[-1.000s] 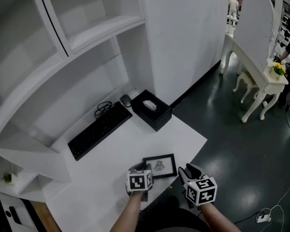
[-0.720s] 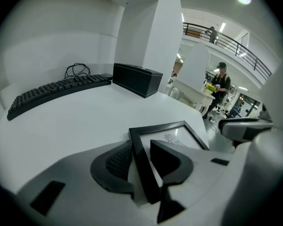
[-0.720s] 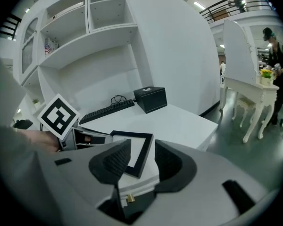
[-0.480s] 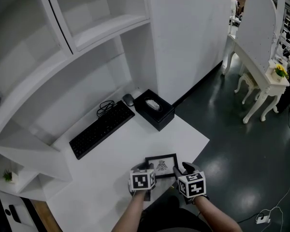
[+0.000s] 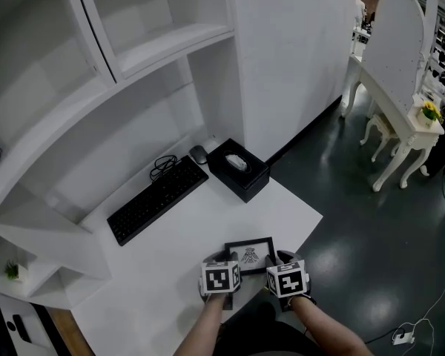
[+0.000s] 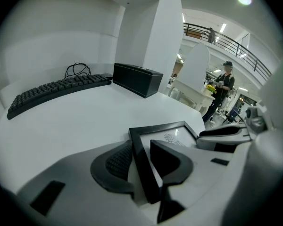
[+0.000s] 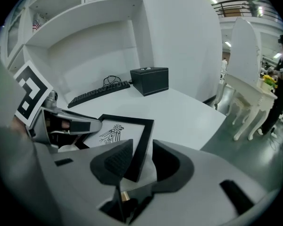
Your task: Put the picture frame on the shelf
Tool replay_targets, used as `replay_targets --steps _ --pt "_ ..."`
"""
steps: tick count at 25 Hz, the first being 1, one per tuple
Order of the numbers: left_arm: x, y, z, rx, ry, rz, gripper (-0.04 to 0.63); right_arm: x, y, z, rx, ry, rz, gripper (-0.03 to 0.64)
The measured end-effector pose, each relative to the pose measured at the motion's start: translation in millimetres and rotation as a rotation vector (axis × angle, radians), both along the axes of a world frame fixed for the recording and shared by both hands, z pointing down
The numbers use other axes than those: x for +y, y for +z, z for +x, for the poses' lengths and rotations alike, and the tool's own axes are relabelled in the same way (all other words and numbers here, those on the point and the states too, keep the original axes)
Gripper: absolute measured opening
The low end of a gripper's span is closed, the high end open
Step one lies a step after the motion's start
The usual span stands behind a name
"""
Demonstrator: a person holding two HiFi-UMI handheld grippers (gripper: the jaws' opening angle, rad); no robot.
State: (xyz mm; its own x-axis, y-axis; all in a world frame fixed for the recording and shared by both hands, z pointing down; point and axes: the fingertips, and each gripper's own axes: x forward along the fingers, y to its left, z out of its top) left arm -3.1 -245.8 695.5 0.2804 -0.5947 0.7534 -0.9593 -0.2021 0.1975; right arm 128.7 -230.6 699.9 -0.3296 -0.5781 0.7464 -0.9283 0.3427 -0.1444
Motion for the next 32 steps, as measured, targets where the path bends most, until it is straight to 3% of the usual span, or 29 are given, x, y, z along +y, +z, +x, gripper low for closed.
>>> replay_targets --steps 19,24,32 --pt "0.6 1.1 0.2 0.021 -0.021 -0.004 0.115 0.9 4.1 -3.8 0.039 0.007 -0.062 0.091" --pt "2.3 -0.8 0.2 -0.009 -0.031 0.000 0.112 2.8 1.9 -3.3 0.014 0.025 -0.066 0.087" --pt "12.7 -21.5 -5.9 -0.066 -0.087 0.088 0.083 7.5 -14.1 -3.7 -0.033 0.025 -0.029 0.071"
